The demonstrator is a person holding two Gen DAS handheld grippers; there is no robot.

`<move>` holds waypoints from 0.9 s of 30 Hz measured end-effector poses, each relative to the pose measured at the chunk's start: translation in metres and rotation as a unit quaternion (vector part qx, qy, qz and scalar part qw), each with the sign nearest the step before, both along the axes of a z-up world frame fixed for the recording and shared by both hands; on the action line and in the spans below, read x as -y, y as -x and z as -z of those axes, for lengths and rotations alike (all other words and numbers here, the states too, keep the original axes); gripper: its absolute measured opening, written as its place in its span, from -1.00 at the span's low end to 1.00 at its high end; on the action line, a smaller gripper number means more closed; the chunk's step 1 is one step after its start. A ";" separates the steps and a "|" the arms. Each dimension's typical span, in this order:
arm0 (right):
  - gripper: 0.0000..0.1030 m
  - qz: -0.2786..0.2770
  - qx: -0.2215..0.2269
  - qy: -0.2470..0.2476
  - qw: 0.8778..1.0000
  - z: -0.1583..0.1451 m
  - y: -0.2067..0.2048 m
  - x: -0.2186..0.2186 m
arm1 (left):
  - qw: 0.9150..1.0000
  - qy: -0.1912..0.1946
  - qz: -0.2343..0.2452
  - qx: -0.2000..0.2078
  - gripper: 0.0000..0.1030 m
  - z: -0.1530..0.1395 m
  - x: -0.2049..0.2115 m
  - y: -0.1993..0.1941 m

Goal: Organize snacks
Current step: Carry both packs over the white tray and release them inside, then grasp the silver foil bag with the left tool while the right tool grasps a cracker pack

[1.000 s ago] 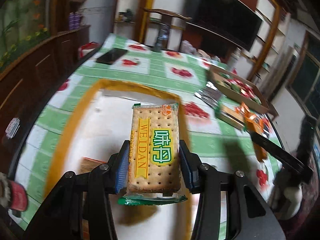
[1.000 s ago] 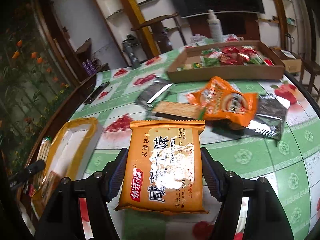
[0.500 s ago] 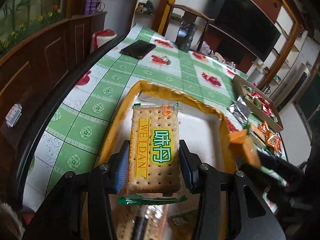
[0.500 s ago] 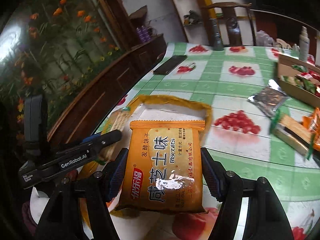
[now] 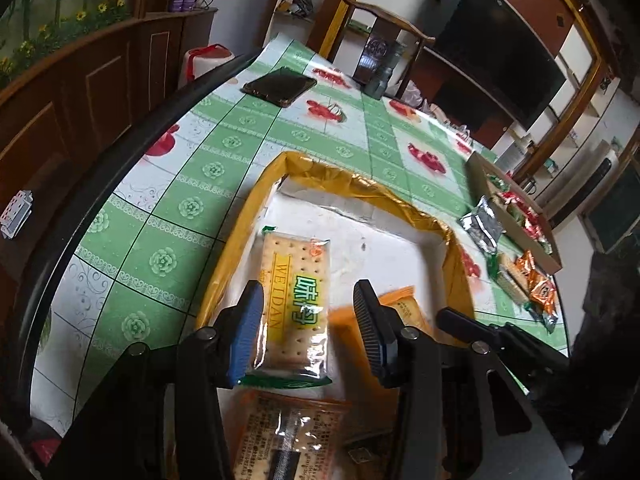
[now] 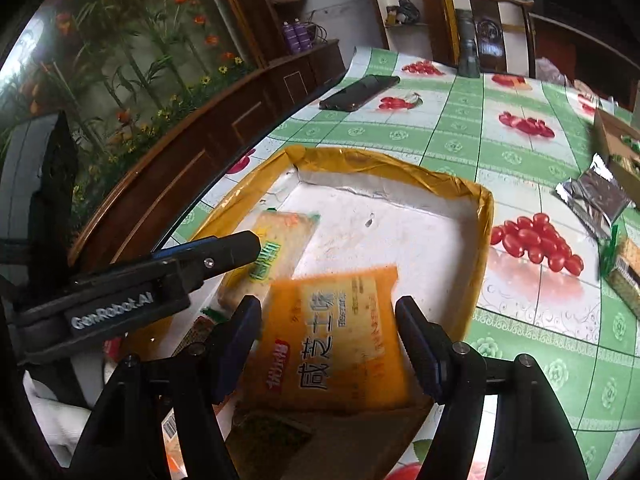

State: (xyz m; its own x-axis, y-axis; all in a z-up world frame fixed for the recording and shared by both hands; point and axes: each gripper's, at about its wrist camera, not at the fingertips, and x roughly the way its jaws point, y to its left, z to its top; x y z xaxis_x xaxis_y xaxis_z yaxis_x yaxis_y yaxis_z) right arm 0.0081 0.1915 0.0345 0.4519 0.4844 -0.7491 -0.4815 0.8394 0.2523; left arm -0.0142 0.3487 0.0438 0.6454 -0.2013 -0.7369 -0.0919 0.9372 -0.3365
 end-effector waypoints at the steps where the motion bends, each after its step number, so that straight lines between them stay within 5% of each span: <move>1: 0.39 0.000 -0.005 -0.004 1.000 0.000 -0.001 0.001 | 1.000 0.001 0.001 0.003 -0.13 -0.002 0.000 0.001; 9: 0.39 0.039 0.000 -0.034 0.999 -0.021 0.007 0.055 | 0.999 0.031 0.025 0.035 0.35 -0.034 0.007 0.035; 15: 0.43 0.148 0.004 -0.059 0.987 -0.025 0.032 0.161 | 0.993 0.091 0.046 0.053 0.38 -0.044 0.022 0.063; 19: 0.43 0.198 -0.001 -0.067 0.978 -0.022 0.057 0.216 | 0.992 0.098 0.058 0.050 0.38 -0.044 0.049 0.076; 27: 0.44 0.217 0.007 -0.082 0.973 -0.022 0.117 0.259 | 0.989 0.102 0.103 0.025 0.38 -0.044 0.115 0.108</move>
State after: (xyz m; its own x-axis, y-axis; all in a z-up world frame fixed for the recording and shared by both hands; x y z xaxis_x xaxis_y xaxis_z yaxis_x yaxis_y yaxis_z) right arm -0.1089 -0.0678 0.0562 0.6504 0.3583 -0.6698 -0.0958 0.9134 0.3955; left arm -0.1224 0.2339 0.0877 0.6108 -0.4730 -0.6350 0.1151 0.8465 -0.5198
